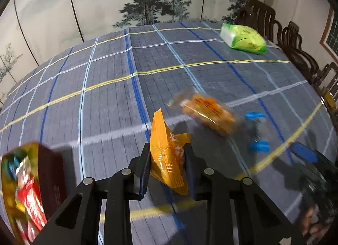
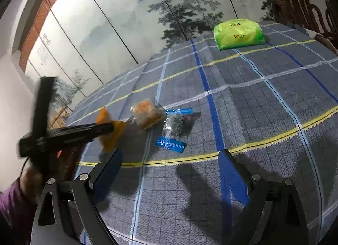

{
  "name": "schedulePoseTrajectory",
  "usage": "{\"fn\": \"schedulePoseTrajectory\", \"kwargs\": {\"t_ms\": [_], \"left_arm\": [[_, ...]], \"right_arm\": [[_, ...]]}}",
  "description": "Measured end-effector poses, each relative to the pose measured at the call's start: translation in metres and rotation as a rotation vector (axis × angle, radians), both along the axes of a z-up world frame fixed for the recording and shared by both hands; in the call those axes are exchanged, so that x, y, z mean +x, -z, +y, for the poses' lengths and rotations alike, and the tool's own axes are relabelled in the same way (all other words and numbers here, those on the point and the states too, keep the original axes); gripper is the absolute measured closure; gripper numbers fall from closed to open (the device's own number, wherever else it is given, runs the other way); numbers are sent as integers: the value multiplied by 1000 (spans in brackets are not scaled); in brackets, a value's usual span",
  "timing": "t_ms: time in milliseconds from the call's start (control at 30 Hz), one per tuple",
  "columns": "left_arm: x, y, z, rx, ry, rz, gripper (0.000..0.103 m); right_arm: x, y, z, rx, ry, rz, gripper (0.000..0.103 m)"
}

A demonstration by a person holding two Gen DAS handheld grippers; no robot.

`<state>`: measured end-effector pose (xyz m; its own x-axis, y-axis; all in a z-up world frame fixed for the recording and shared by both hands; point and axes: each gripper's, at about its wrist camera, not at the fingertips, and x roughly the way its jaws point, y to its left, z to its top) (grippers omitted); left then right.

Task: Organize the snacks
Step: 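Move the left gripper to the orange candy and grasp it, then lift the orange candy toward the tin with the left gripper while the right gripper grasps the blue-clipped bag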

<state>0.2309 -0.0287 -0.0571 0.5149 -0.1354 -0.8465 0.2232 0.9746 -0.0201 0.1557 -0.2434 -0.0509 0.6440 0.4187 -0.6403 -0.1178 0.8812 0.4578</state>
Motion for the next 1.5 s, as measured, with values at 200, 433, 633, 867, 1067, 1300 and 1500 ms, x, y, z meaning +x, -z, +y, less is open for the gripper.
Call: {"fn": "schedulePoseTrajectory", "kwargs": {"t_ms": [200, 433, 633, 867, 1067, 1300, 1500], "left_arm": [[-38, -12, 3, -63, 1, 21, 77], [-59, -16, 4, -68, 6, 20, 76], [-65, -18, 6, -76, 0, 26, 76], [-75, -22, 10, -66, 1, 7, 76], [-87, -27, 16, -71, -7, -3, 76], [-106, -35, 24, -71, -23, -28, 76], [-121, -42, 34, -64, -34, -53, 76]], "right_arm": [[10, -3, 15, -104, -14, 8, 11], [29, 0, 27, -158, -27, 51, 15], [51, 2, 35, -215, -27, 71, 33], [58, 6, 46, -286, -41, 73, 71], [24, 0, 53, -264, -66, 30, 78], [7, 2, 62, -274, -84, 32, 78], [9, 5, 64, -280, -89, 36, 78]]}}
